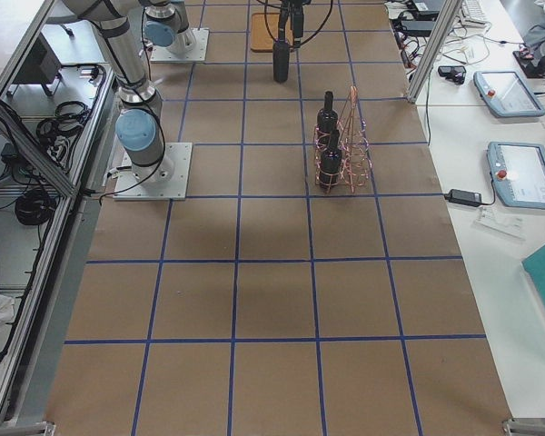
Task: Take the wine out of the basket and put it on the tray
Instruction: 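Lift the bottle with the left gripper and tilt it over the tray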
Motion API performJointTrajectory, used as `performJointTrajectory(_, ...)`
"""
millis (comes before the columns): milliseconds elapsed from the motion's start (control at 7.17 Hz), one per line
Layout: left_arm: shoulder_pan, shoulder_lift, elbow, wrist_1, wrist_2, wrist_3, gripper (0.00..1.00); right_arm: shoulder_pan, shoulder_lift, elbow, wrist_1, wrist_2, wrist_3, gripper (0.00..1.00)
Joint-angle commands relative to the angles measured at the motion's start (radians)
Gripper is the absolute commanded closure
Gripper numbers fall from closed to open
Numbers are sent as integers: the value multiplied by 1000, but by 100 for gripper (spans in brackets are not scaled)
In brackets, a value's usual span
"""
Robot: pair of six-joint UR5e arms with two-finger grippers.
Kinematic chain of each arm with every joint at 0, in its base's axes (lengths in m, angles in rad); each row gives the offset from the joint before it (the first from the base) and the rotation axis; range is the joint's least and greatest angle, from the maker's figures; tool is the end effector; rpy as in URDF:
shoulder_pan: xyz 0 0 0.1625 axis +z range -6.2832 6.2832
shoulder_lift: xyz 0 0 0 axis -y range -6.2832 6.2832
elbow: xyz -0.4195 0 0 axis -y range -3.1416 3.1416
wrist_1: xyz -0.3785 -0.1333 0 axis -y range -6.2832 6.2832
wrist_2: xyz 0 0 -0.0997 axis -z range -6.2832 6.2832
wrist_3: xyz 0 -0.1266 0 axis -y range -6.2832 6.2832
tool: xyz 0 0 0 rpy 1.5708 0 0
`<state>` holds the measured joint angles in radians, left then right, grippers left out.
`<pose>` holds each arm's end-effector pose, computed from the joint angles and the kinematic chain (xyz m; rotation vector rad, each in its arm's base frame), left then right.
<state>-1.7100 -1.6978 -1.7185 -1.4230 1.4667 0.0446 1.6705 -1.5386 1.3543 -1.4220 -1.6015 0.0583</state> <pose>-0.2145 -0.4752 0.3384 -0.2687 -3.0253 -0.2002 0.1775 -0.4744 0.5282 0.0636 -3.1126 0.0589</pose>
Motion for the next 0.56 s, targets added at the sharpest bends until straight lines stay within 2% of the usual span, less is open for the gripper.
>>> performJointTrajectory(0, 7, 15, 48, -55, 44, 12, 100, 0, 0, -1, 0, -2, 0, 0)
performJointTrajectory(140, 27, 18, 113, -127, 49, 27, 100, 0, 0, -1, 0, -2, 0, 0)
performJointTrajectory(279, 64, 21, 176, -204, 113, 64, 100, 0, 0, 0, 0, -2, 0, 0)
performJointTrajectory(419, 108, 38, 192, -217, 166, 162, 100, 0, 0, 0, 0, -2, 0, 0)
